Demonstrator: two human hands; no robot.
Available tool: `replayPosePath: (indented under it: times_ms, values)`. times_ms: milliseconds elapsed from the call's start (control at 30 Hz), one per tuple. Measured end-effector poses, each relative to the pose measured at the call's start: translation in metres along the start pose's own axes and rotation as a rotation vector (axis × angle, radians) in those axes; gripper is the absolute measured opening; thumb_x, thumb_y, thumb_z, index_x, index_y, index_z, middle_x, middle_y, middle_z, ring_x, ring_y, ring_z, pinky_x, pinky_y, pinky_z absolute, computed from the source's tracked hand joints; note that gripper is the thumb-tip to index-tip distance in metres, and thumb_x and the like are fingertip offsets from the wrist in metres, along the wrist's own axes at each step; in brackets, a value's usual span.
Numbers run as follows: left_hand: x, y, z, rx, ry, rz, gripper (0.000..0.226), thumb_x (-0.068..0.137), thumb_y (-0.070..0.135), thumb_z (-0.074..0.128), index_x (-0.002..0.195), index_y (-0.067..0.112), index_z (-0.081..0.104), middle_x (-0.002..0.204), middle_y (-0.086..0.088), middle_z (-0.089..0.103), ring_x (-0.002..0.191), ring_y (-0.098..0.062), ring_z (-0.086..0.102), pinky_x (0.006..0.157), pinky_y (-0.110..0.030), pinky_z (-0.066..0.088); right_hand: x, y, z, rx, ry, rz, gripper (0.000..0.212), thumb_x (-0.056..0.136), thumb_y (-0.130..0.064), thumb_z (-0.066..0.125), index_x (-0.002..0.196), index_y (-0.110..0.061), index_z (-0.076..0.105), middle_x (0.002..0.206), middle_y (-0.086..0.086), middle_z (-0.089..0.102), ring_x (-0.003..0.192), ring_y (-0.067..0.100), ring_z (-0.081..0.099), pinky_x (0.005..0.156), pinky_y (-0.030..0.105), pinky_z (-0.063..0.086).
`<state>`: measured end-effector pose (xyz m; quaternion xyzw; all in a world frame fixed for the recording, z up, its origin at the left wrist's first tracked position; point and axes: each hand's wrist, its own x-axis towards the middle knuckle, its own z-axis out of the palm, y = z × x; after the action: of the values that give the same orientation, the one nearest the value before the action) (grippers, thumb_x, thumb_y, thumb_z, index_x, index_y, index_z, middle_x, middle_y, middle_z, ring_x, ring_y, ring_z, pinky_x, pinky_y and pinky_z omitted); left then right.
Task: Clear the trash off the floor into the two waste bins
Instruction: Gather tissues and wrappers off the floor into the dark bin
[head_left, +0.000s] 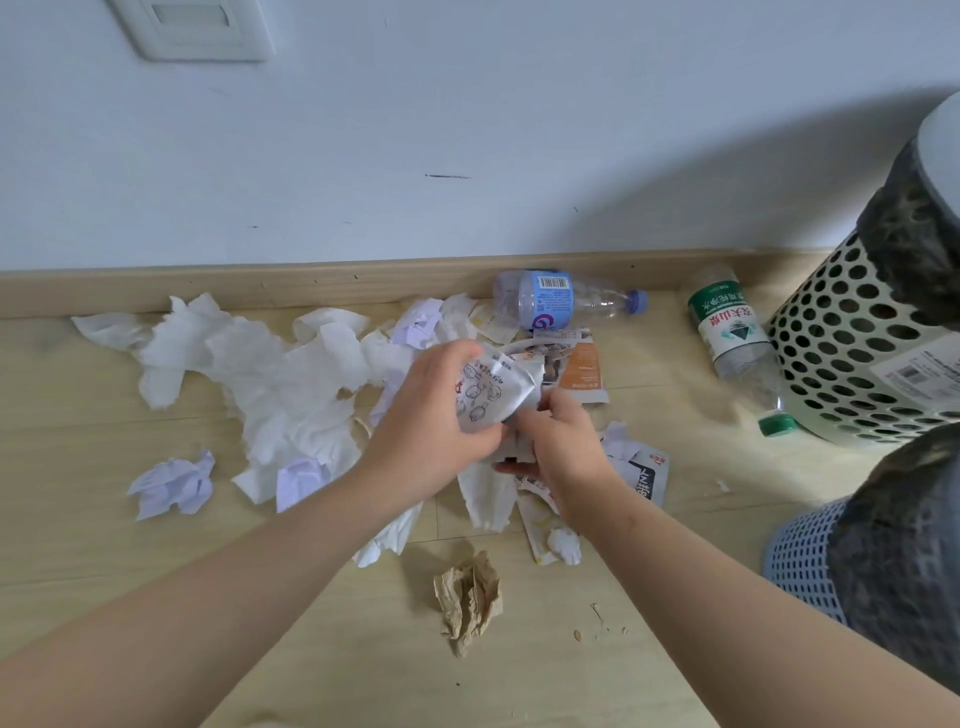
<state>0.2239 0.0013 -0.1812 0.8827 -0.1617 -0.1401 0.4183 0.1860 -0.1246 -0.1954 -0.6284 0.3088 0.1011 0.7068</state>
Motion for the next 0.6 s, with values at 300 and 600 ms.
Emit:
replayPosePath:
  times_ms: [300,600]
  values:
    - [-0.002,-0.008,0.013,-0.079,-0.082,-0.055,0.086,0.073,0.026,0.078,0.143,0.030,0.028,0.113,0.020,0.044,0.103,0.003,0.044,0.076,-0.006,0.036,-0.003,0.007,-0.003,0.116,-0.106,0.035,0.019,0.095,-0.030,0.049,0.104,-0.015,0.055,0.108,0.013,0.064,0.076,0.019,0.063,0.076,0.038,0.056]
    - [0.016,0.053,0.036,0.053,-0.177,0.112,0.092,0.064,0.038,0.082,0.142,0.032,0.034,0.133,0.011,0.051,0.119,-0.008,0.051,0.094,-0.019,0.039,-0.029,-0.024,-0.061,-0.137,0.099,-0.209,0.015,0.092,-0.012,0.055,0.087,-0.026,0.057,0.087,-0.002,0.067,0.077,0.012,0.064,0.075,0.031,0.054]
